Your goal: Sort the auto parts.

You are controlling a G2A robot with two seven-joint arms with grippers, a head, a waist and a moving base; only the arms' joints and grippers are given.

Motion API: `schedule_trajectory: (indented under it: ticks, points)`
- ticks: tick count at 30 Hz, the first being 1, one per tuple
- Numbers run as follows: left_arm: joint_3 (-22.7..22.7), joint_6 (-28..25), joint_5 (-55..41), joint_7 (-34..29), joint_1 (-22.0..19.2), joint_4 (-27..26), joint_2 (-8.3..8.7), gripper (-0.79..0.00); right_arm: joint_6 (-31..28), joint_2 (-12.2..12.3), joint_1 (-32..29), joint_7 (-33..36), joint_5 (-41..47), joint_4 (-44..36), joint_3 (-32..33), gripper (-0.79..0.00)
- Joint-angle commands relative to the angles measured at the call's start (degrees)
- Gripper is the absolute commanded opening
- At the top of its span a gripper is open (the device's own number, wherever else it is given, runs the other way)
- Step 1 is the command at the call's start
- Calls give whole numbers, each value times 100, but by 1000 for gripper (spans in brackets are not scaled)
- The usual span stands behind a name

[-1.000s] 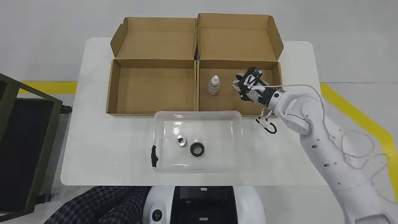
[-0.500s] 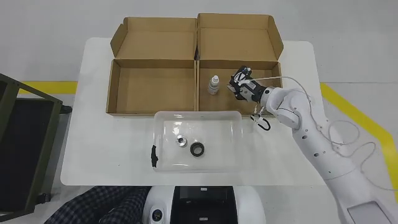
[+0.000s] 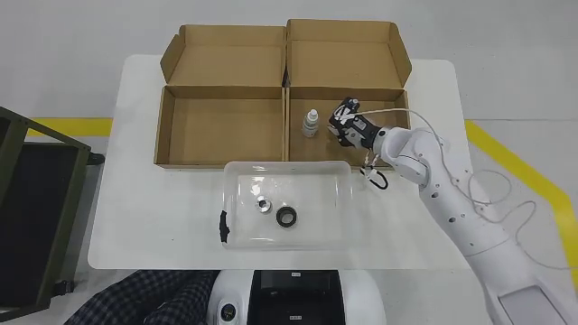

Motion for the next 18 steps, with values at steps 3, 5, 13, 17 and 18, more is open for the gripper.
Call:
schedule_trajectory:
  ticks: [3, 5, 13, 17, 18]
  points:
    - [0, 0, 0, 0, 0, 0, 0, 0, 15, -31, 23, 5, -7, 87, -45, -600]
    - [0, 0, 0, 0, 0, 0, 0, 0, 17, -41, 27, -5, -19, 122, -52, -588]
    - [0, 0, 0, 0, 0, 0, 0, 0, 15, -61, 31, -2, -67, 69, -13, -403]
    - [0, 0, 0, 0, 0, 0, 0, 0, 28, -45, 16, 41, -189, -103, 69, -366]
    - [0, 0, 0, 0, 0, 0, 0, 0, 22, -36, 6, 73, -229, -167, 99, -382]
